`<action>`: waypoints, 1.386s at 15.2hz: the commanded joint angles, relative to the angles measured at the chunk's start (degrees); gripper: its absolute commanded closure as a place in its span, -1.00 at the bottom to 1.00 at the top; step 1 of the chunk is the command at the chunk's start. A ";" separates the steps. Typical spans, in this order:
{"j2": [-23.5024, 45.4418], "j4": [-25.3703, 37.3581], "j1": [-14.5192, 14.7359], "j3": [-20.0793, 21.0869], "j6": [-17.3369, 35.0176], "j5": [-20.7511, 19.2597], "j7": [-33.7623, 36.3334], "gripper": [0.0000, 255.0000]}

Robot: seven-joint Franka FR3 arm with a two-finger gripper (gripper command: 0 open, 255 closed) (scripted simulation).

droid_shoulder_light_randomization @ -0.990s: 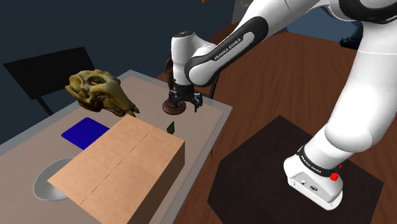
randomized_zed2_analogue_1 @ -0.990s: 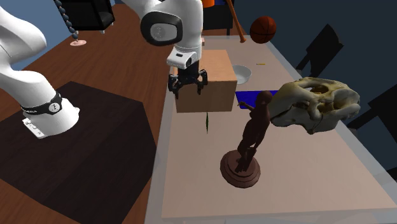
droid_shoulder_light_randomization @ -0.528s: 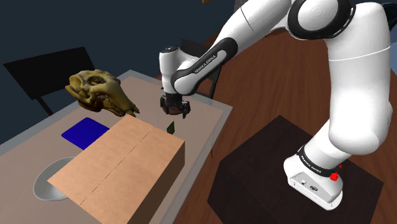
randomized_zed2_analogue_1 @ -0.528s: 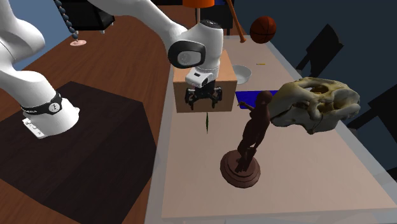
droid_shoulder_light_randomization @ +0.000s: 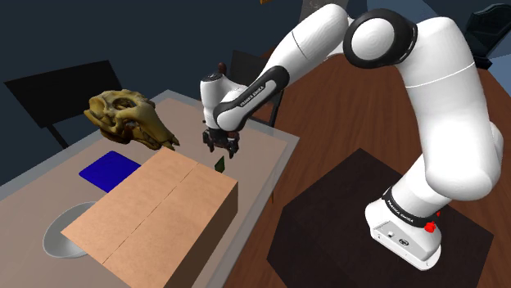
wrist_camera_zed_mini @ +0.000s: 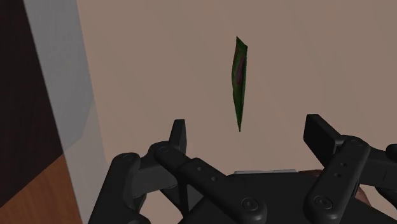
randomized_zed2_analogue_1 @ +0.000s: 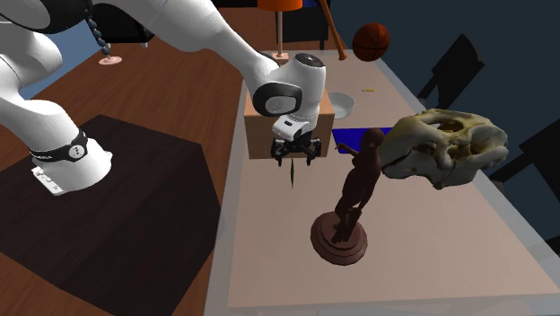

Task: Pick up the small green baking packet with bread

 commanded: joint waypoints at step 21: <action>-2.12 -0.61 -0.52 0.72 -1.50 0.70 -0.29 1.00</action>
